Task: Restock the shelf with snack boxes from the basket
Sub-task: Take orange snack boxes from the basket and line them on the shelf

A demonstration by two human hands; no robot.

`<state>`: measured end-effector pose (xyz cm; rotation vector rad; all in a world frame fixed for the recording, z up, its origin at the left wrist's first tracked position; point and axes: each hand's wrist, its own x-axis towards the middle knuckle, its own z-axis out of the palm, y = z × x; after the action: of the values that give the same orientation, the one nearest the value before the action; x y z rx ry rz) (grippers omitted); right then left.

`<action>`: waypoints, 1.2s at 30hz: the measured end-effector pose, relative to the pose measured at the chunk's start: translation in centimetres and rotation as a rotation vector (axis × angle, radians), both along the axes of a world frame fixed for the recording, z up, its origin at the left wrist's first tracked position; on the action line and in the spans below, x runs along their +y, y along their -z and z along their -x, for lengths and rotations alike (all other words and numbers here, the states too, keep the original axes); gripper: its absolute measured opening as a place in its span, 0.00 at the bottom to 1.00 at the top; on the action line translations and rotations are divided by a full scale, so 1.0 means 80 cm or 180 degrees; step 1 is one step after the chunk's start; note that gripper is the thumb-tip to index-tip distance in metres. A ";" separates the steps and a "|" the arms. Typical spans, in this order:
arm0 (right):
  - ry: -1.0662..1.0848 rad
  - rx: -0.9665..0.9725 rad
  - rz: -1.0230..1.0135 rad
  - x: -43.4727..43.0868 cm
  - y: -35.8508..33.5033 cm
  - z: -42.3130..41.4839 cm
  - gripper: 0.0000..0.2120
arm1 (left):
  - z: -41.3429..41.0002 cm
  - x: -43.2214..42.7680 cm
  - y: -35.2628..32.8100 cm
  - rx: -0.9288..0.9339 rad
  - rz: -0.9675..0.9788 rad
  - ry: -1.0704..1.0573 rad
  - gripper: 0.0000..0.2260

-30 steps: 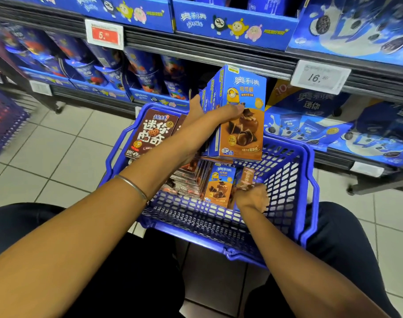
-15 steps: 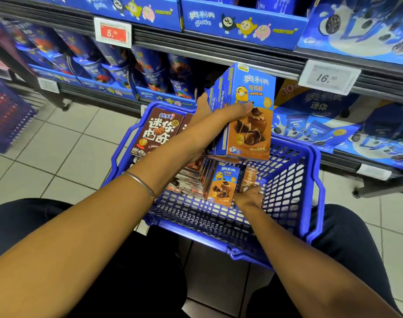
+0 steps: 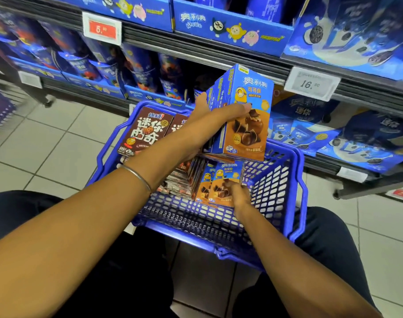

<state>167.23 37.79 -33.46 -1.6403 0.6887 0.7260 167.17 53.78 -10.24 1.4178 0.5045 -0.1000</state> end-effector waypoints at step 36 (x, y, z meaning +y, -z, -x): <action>0.0568 0.0338 -0.0482 -0.011 -0.158 0.029 0.23 | 0.007 0.015 -0.033 0.0427 0.0763 0.0095 0.53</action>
<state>164.87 36.94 -20.84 -1.3909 0.8248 0.7216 166.65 54.95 -7.62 1.1888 0.5625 -0.2725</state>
